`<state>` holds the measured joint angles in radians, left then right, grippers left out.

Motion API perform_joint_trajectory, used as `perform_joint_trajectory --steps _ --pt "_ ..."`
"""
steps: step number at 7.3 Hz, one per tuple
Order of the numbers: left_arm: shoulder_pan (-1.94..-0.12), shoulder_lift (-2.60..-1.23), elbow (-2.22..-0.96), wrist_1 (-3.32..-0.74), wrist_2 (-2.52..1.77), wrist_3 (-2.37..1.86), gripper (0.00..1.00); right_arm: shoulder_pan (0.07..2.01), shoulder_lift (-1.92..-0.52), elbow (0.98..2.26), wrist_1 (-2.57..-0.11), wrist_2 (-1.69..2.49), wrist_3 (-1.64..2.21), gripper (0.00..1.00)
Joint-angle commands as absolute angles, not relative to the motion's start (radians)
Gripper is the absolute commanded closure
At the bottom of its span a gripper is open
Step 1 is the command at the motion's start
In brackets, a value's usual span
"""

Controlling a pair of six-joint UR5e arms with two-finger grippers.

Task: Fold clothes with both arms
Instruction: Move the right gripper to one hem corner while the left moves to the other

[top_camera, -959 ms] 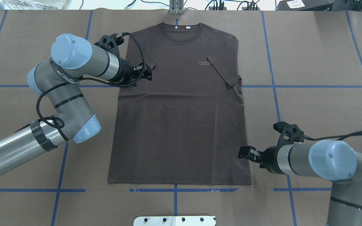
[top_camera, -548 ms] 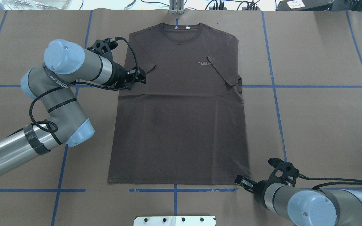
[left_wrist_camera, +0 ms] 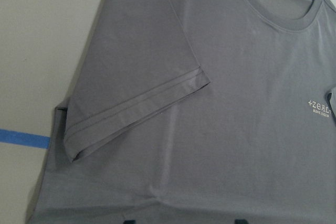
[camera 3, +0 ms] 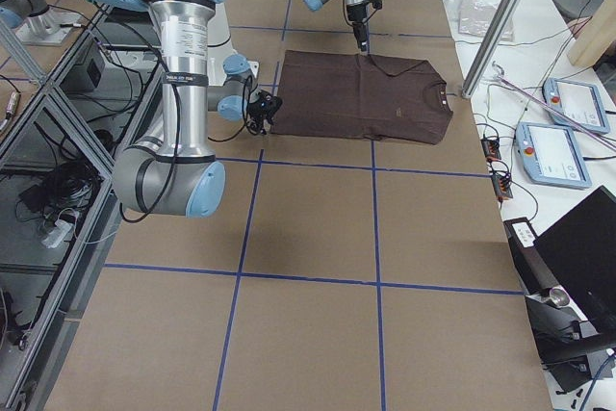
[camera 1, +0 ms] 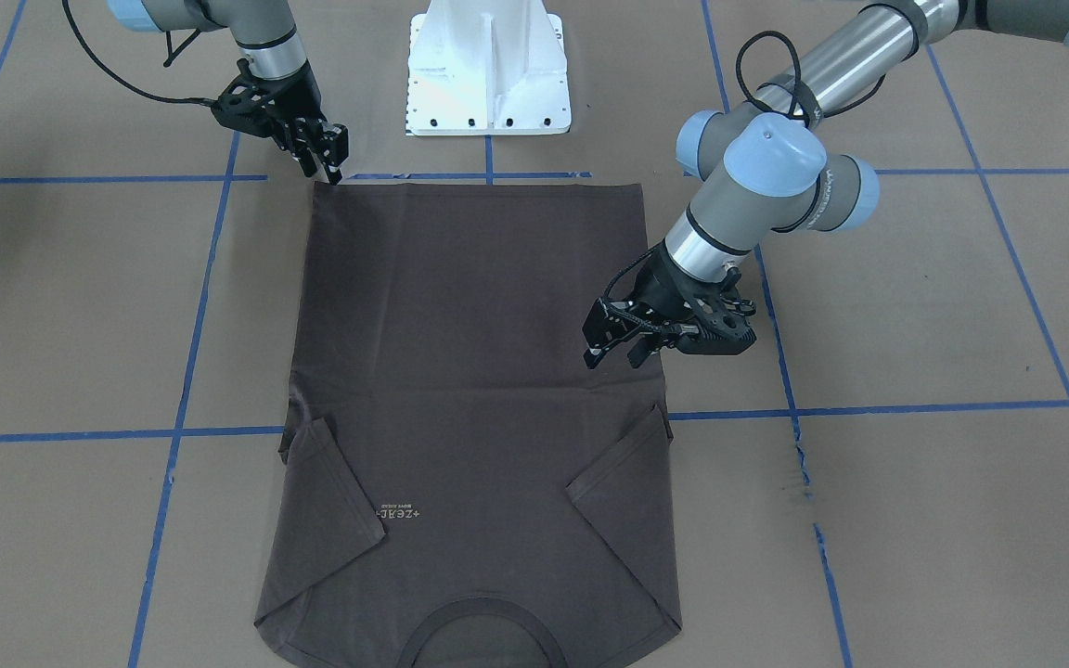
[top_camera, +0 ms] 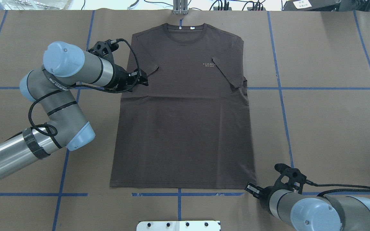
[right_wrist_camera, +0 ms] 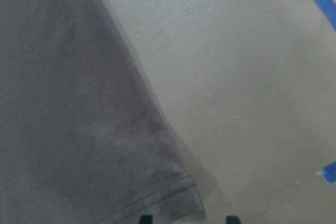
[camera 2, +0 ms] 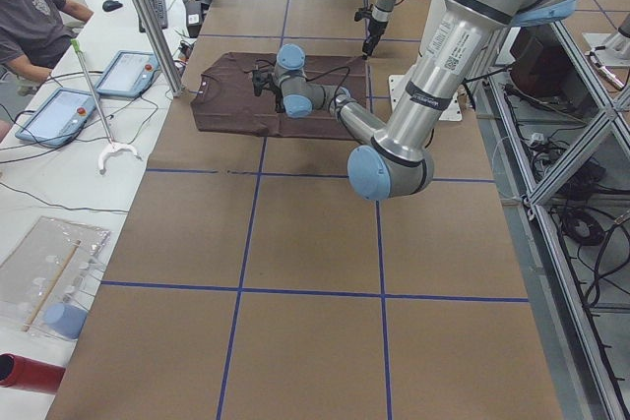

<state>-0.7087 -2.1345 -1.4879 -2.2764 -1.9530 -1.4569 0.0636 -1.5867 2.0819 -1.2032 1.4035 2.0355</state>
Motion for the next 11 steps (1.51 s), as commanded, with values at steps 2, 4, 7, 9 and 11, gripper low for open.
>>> perform_joint_trajectory --steps 2,4,7,9,11 --pt "-0.709 -2.132 -1.489 -2.276 -1.953 -1.456 0.30 0.071 -1.591 2.082 -1.206 1.404 2.036 0.66" --pt "-0.709 -2.118 -1.499 -2.276 -1.953 -1.451 0.30 0.080 -1.595 2.077 -1.206 1.407 2.034 1.00" --pt "-0.710 -2.067 -1.599 -2.266 -1.950 -1.469 0.30 0.086 -1.592 2.094 -1.200 1.410 2.036 1.00" --pt "-0.630 -1.892 -1.867 -2.162 -1.919 -1.589 0.30 0.089 -1.598 2.141 -1.200 1.408 2.037 1.00" --pt "-0.366 -1.745 -2.145 -1.927 -1.629 -1.795 0.30 0.097 -1.597 2.151 -1.198 1.408 2.036 1.00"
